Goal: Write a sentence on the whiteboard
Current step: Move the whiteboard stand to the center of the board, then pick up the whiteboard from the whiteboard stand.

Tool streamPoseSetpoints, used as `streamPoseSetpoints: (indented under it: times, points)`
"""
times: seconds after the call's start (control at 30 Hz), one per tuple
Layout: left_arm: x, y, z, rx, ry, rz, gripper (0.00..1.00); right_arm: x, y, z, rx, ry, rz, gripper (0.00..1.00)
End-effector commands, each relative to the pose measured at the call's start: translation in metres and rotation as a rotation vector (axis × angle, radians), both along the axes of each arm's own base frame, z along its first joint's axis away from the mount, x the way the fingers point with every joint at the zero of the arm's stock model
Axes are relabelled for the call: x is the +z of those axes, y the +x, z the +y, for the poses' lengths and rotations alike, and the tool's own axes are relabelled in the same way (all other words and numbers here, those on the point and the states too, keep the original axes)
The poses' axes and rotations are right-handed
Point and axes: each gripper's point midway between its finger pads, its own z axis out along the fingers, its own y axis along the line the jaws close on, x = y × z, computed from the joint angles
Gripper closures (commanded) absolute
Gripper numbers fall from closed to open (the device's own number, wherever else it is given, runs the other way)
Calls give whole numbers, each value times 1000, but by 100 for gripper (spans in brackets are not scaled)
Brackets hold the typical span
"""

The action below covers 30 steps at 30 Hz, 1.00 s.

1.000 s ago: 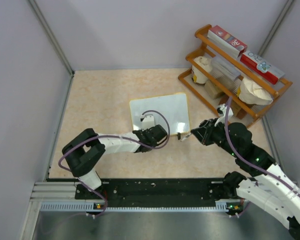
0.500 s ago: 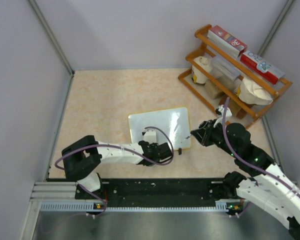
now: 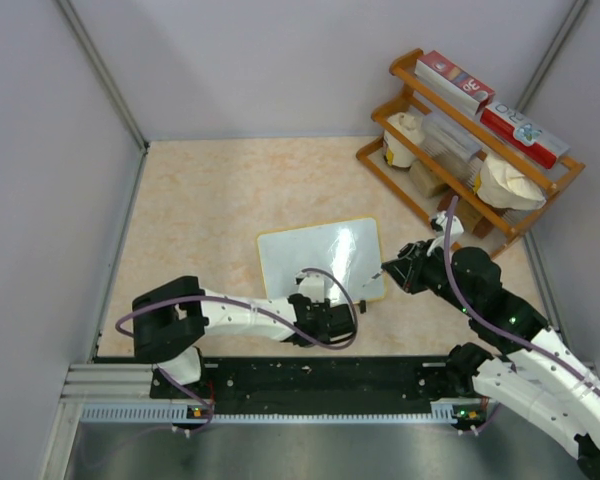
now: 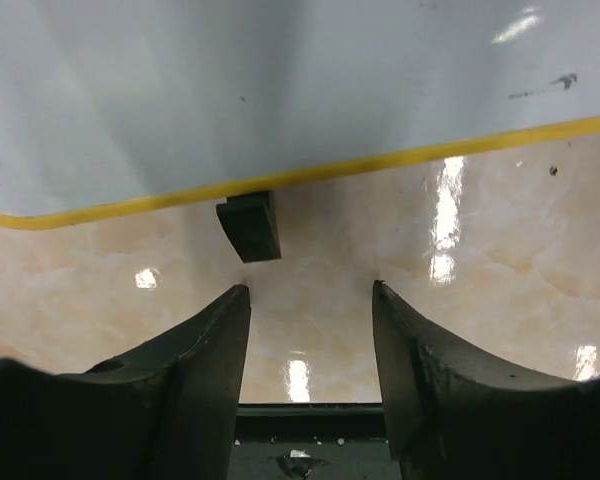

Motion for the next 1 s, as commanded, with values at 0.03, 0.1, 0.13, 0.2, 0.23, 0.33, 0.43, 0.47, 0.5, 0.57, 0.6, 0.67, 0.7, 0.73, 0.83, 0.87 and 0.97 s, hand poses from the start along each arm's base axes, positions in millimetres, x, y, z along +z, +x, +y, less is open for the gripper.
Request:
streamPoseSetpoints:
  times: [0.03,0.1,0.13,0.2,0.23,0.33,0.43,0.47,0.5,0.57,0.6,0.67,0.7,0.73,0.83,0.87,0.97]
  points:
    - [8,-24,1,-28,-31,57,41,6,1,-2,-2,5,-39,100]
    - [19,-27,-2,-87,-56,52,38,7,1,-3,-4,6,-42,100]
    - [23,-26,-4,-113,-67,46,38,6,1,-3,-1,1,-42,100]
    - [39,-25,-5,-161,-100,26,32,6,0,-3,0,3,-40,100]
    - [46,-25,-7,-182,-122,13,29,6,0,-3,0,2,-37,100]
    - [80,-21,-13,-250,-226,-51,18,5,-1,-5,-6,0,-40,100]
    - [120,-14,-21,-303,-367,-138,9,3,-2,-8,-17,2,-43,100]
    - [133,-9,-26,-314,-416,-178,7,2,-2,-8,-15,0,-41,100]
    - [146,-6,-22,-323,-467,-206,5,2,-3,-9,-16,4,-41,100]
    - [160,2,-22,-363,-530,-219,5,0,-4,-9,-15,3,-36,100]
    - [172,6,-21,-371,-589,-234,5,-1,-4,-9,-14,3,-35,100]
    - [180,20,-13,-364,-641,-231,5,-2,-5,-8,-6,5,-29,100]
    - [188,25,-9,-363,-685,-250,5,-3,-5,-8,-6,4,-26,100]
    - [192,29,-6,-362,-708,-257,5,-3,-6,-8,-5,7,-26,100]
    - [204,41,6,-364,-792,-276,2,-5,-9,-6,6,16,-15,100]
    - [203,50,16,-330,-798,-290,1,-7,-11,-4,19,17,-8,100]
    - [199,59,30,-293,-833,-284,1,-12,-15,-1,47,21,7,100]
